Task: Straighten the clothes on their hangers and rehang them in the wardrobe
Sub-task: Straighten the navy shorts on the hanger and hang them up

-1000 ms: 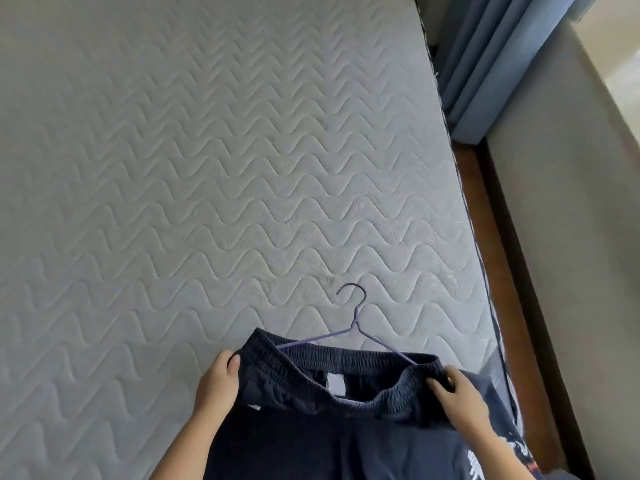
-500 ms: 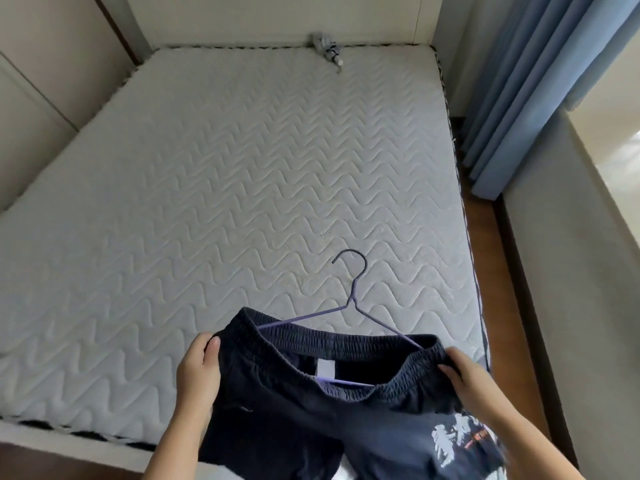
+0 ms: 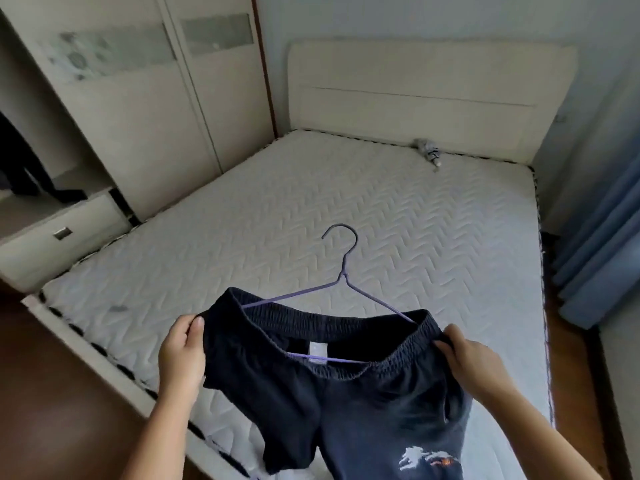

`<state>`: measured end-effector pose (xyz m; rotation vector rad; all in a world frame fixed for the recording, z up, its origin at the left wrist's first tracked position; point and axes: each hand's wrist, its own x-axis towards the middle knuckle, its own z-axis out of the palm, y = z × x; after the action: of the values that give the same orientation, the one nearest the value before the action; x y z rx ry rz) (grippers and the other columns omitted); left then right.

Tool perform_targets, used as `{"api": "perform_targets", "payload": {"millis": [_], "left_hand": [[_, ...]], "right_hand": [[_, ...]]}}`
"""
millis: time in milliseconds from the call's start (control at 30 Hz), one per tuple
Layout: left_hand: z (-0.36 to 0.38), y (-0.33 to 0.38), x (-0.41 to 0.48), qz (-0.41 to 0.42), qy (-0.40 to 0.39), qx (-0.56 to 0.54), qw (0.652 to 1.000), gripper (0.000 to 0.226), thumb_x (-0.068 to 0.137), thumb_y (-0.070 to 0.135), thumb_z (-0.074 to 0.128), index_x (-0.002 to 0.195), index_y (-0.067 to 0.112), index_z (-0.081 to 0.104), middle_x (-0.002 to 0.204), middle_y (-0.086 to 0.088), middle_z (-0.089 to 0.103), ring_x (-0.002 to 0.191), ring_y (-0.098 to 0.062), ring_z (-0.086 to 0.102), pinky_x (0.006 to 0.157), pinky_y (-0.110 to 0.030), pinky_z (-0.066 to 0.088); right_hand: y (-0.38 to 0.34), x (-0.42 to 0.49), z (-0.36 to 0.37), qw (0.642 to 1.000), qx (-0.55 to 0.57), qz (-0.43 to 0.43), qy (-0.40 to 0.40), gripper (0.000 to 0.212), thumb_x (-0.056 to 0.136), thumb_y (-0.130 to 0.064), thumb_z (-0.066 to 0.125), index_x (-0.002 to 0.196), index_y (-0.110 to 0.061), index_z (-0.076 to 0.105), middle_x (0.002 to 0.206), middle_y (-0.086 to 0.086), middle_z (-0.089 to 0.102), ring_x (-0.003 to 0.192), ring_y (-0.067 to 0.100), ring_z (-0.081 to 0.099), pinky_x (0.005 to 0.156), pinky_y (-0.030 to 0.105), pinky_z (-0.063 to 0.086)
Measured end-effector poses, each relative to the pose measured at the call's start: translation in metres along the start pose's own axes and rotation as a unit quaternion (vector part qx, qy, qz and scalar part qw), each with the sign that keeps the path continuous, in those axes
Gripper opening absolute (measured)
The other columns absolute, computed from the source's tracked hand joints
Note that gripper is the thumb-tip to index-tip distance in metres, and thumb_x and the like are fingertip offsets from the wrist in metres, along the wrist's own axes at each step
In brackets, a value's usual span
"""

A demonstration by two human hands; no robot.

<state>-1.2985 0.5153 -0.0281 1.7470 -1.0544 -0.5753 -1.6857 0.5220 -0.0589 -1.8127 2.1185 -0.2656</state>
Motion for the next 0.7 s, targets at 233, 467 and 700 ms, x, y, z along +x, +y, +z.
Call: {"api": "perform_targets", "payload": {"millis": [233, 467, 700], "left_hand": [[-0.095, -0.043, 0.027, -0.058, 0.125, -0.047, 0.989, 0.016, 0.096, 0.019, 0.041, 0.1, 0.015, 0.056, 0.098, -0.003, 0.057, 0.092, -0.026, 0.054, 0.077, -0.03, 0.041], [-0.224, -0.121, 0.034, -0.14, 0.228, 0.015, 0.964, 0.032, 0.096, 0.029, 0.039, 0.122, 0.013, 0.051, 0.121, -0.008, 0.056, 0.113, -0.03, 0.051, 0.095, -0.044, 0.041], [-0.353, -0.204, 0.002, -0.184, 0.224, 0.202, 0.936, 0.03, 0.095, 0.02, 0.04, 0.115, 0.004, 0.056, 0.091, -0.013, 0.064, 0.079, -0.031, 0.057, 0.063, -0.034, 0.035]], "right_hand": [[-0.121, 0.038, 0.006, 0.998, 0.0, -0.059, 0.009, 0.041, 0.091, -0.05, 0.039, 0.064, -0.02, 0.032, 0.09, 0.019, 0.068, 0.089, 0.038, 0.062, 0.061, 0.034, 0.035], [-0.272, 0.036, 0.064, 0.987, 0.083, -0.122, -0.059, 0.032, 0.091, -0.041, 0.046, 0.082, -0.01, 0.043, 0.085, 0.021, 0.064, 0.089, 0.039, 0.061, 0.062, 0.033, 0.035], [-0.428, 0.004, 0.127, 0.958, 0.134, -0.23, -0.105, 0.037, 0.092, -0.02, 0.051, 0.121, 0.001, 0.044, 0.116, 0.023, 0.059, 0.106, 0.038, 0.056, 0.075, 0.029, 0.035]]}}
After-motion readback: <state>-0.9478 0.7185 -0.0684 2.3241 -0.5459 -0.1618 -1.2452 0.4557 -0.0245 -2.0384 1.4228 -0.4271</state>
